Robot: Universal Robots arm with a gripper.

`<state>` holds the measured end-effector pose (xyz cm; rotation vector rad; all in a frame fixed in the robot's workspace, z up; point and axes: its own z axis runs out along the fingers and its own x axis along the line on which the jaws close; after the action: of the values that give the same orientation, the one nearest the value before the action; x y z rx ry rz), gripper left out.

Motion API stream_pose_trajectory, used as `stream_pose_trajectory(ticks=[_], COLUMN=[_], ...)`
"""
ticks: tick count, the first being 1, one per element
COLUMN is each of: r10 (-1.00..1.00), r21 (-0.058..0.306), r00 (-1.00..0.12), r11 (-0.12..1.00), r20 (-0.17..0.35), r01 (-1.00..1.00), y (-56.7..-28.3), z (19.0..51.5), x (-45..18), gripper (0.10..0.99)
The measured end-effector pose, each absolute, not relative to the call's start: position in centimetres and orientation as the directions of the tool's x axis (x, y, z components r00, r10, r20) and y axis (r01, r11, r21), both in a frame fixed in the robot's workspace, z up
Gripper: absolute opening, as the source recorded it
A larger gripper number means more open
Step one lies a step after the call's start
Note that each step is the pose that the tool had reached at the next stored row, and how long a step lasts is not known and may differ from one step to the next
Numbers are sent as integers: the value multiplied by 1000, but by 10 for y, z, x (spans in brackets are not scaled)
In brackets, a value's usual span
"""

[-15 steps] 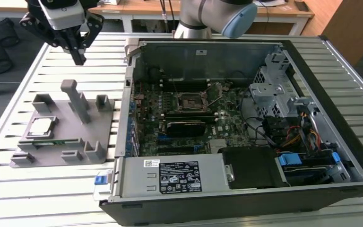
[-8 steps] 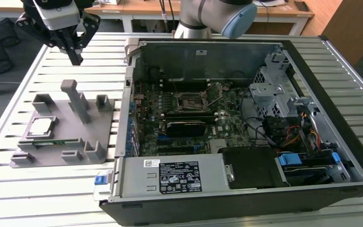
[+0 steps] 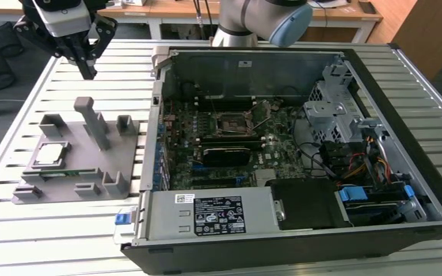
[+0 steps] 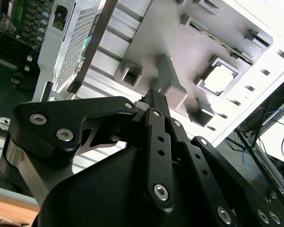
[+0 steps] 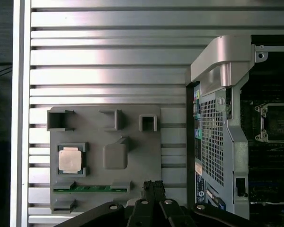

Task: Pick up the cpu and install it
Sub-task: 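Reach for the cpu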

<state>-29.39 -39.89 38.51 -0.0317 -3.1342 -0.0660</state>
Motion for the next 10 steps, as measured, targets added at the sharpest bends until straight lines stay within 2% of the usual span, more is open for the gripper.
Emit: stream_pose_trajectory(ticks=[10], r10=[20], r21=[42], r00=[-1000], r11=[999], r20=[7], r01=[20], y=[-399], z=[385], x=[-307], gripper=[106])
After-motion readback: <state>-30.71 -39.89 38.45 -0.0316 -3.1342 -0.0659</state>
